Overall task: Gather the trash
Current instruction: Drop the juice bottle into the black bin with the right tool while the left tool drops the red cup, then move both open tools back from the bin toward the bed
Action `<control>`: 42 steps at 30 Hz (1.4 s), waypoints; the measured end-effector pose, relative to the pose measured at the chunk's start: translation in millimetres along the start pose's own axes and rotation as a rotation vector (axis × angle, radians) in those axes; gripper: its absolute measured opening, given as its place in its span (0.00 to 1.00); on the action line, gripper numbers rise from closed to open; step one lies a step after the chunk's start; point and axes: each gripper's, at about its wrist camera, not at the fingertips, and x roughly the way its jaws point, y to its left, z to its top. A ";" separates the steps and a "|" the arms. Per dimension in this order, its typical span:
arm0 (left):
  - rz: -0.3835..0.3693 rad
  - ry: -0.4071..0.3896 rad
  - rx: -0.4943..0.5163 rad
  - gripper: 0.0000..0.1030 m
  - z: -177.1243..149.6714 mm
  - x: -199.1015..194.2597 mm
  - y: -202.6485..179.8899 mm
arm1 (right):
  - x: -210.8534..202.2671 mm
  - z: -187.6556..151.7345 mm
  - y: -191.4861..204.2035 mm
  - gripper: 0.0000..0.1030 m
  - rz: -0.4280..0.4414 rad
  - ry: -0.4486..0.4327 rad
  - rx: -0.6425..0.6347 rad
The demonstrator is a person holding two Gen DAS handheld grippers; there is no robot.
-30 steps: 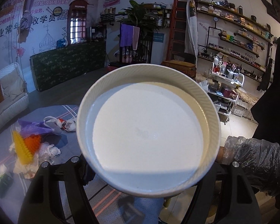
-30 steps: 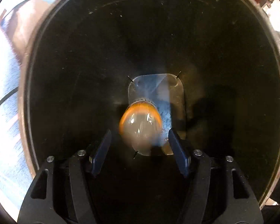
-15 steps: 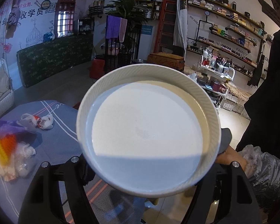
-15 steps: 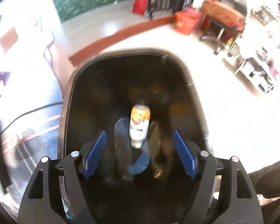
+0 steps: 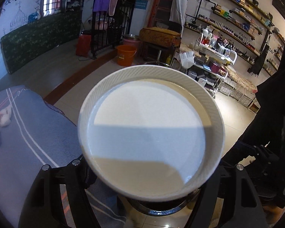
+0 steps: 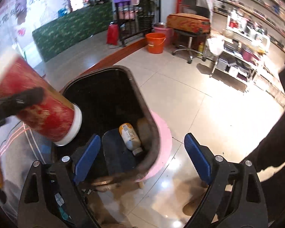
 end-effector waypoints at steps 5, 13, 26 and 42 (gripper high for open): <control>0.009 0.026 0.058 0.71 10.4 11.6 -17.2 | -12.6 -4.8 -9.5 0.86 -0.005 -0.022 0.035; -0.005 0.069 0.055 0.71 11.5 38.1 -28.4 | -22.5 -9.7 -26.9 0.86 -0.020 -0.047 0.085; 0.006 0.282 0.108 0.71 -6.1 100.6 -41.9 | -32.3 -19.8 -35.4 0.86 -0.035 -0.054 0.128; 0.047 0.235 0.182 0.94 -10.1 74.3 -46.1 | -42.4 -11.6 -48.1 0.87 -0.054 -0.098 0.174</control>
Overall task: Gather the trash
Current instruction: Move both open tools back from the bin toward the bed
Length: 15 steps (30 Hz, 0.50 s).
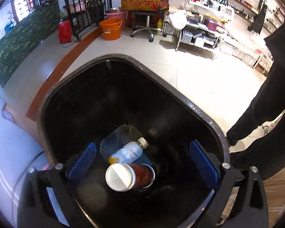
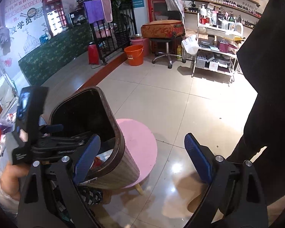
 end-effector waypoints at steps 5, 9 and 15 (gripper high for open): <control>-0.004 -0.065 -0.010 0.95 -8.2 -27.8 -1.5 | -2.1 3.9 3.4 0.87 -0.006 -0.014 -0.003; 0.012 -0.118 -0.015 0.95 -17.3 -54.7 -1.8 | -5.4 5.1 8.3 0.88 0.001 -0.027 -0.005; 0.072 -0.205 -0.030 0.95 -44.2 -95.9 6.2 | -10.9 6.5 30.3 0.90 0.059 -0.048 -0.041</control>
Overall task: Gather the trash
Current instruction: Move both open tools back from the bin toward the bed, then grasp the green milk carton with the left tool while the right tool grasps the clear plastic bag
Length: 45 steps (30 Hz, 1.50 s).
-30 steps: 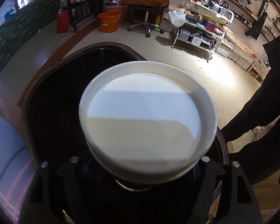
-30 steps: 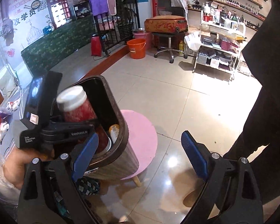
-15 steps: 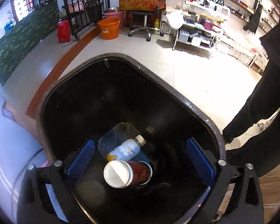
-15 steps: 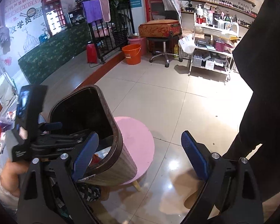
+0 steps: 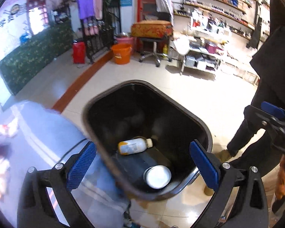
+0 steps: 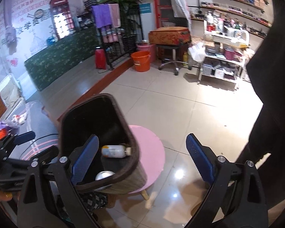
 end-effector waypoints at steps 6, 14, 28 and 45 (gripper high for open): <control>0.042 -0.048 -0.116 0.95 -34.6 -42.9 35.8 | 4.5 -8.4 47.4 0.92 0.129 0.026 -0.089; 0.182 -0.054 -0.246 0.95 -91.7 -102.8 109.2 | 10.8 -28.3 144.8 0.92 0.368 0.133 -0.236; 0.458 0.017 -0.446 0.95 -208.4 -201.7 234.0 | 18.9 -82.1 314.4 0.92 0.644 0.322 -0.506; 0.558 0.236 -0.211 0.95 -194.1 -187.4 363.7 | 25.1 -86.0 408.9 0.92 0.692 0.347 -0.658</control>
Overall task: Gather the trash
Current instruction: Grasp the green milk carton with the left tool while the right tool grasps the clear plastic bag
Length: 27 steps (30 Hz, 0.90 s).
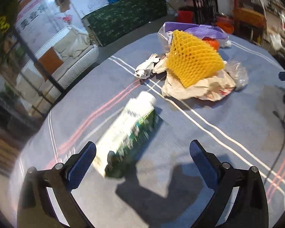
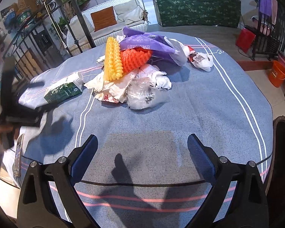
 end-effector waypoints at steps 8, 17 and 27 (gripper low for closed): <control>-0.023 0.185 0.108 0.95 13.8 56.7 13.1 | -1.9 -4.7 -9.7 0.92 -0.020 0.012 0.028; -0.049 0.194 0.020 0.67 9.9 56.2 20.5 | 3.2 -5.0 -10.1 0.92 -0.020 0.024 0.035; -0.152 0.134 -0.111 0.49 4.0 23.2 -8.7 | 4.8 5.7 -6.1 0.92 -0.010 0.005 0.022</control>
